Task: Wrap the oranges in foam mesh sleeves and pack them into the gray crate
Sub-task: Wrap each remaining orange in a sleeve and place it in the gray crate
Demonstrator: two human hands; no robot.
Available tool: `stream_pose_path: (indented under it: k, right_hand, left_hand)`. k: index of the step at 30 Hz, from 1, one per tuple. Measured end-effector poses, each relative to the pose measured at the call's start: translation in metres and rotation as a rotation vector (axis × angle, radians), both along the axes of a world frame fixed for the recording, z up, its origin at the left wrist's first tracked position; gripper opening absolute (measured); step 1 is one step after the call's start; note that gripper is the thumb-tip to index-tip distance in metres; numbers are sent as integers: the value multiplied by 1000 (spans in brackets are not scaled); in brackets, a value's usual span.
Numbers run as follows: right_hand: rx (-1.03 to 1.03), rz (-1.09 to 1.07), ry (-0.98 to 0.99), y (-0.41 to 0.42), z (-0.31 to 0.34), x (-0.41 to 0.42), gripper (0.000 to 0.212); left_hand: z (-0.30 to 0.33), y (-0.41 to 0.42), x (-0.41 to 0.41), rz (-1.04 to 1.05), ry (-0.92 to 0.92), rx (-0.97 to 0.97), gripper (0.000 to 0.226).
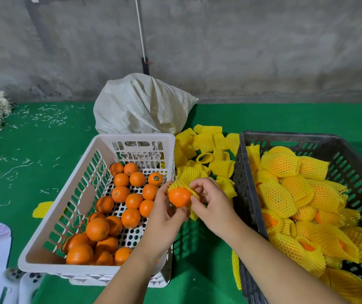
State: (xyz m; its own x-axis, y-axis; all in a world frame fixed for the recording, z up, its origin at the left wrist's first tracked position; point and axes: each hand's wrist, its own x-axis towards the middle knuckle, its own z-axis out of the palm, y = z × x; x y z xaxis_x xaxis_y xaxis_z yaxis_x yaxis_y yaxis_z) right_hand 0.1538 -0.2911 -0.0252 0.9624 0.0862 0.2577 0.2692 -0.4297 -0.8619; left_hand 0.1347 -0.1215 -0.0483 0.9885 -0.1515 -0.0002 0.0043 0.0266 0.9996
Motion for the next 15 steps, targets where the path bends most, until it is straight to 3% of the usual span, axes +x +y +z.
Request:
stream_pose_path:
  k: [4, 9, 13, 15]
  right_hand:
    - [10, -44, -28, -3, 6, -1, 21]
    - [-53, 41, -270, 4, 10, -13, 17]
    - [-54, 69, -58, 3, 3, -8, 38]
    - [-32, 72, 30, 1, 3, -5, 43]
  left_hand:
    - [3, -6, -2, 116, -17, 37, 61]
    - [1, -10, 7, 229, -42, 53, 59]
    - [-2, -8, 6, 243, -27, 17, 70]
    - [-3, -5, 5, 170, -84, 124, 77]
